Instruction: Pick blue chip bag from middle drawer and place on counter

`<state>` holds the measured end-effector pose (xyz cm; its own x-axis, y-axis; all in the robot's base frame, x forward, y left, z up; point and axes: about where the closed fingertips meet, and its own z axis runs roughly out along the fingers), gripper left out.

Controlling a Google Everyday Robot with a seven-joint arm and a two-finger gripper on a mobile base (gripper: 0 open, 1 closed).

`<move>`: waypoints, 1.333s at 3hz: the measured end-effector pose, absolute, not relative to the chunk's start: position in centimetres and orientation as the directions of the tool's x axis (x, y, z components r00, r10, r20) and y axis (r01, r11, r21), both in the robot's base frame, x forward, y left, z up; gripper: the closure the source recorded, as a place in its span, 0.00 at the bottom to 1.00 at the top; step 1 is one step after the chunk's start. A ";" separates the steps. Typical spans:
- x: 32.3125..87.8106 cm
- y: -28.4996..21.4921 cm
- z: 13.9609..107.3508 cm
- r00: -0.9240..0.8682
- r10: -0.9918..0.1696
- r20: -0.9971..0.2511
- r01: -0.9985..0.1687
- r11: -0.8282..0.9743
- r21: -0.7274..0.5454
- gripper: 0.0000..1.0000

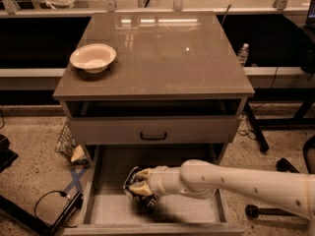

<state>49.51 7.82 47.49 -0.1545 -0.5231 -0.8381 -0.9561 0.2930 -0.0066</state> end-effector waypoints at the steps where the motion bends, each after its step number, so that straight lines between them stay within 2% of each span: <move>1: 49.5 4.4 53.8 -0.123 -0.447 -0.886 -0.950 0.310 -0.024 1.00; 2: 50.3 -0.9 61.0 -0.113 -0.402 -0.909 -0.938 0.344 -0.035 1.00; 4: 53.2 -11.8 78.0 -0.073 -0.404 -0.912 -0.898 0.424 -0.116 1.00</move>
Offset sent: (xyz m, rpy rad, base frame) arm 0.0172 -0.1591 0.2386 0.1697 -0.1198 -0.0775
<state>53.22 -11.80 78.00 -0.0731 -0.4036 -0.9120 -0.8983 0.4240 -0.1156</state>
